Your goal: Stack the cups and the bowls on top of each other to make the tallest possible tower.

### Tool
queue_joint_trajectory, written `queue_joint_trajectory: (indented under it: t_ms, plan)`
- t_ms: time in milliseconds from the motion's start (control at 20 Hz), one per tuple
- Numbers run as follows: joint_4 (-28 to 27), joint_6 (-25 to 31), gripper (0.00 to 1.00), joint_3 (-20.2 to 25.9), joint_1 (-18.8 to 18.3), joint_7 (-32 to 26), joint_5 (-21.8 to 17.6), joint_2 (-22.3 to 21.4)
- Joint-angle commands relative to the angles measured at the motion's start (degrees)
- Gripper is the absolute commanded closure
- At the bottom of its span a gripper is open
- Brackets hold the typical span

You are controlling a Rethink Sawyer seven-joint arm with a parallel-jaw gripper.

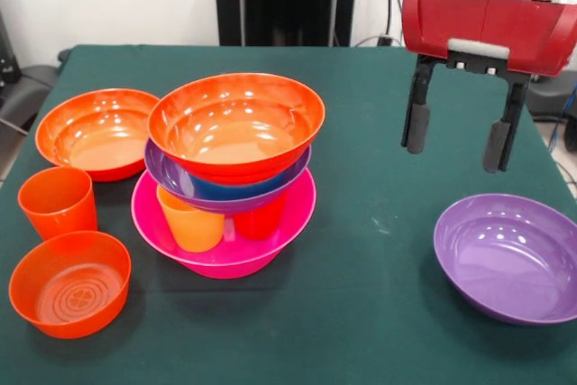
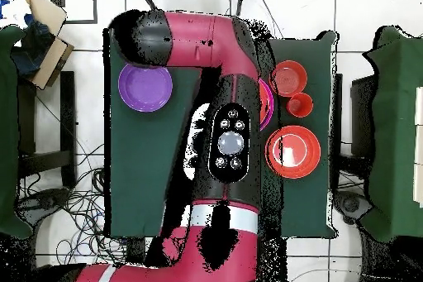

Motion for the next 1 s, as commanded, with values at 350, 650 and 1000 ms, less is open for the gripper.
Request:
queue_joint_trajectory:
  t_ms: [350, 650, 1000]
  plan:
    - [-39.4, 33.2, 0.00, 4.4, -4.3, -1.2, -2.2, 21.9]
    - [-48.4, 36.0, 0.00, 1.6, -4.4, 1.1, -0.9, 27.4]
    - [-48.2, 39.4, 0.00, 0.2, -3.5, 1.1, 3.4, 26.7]
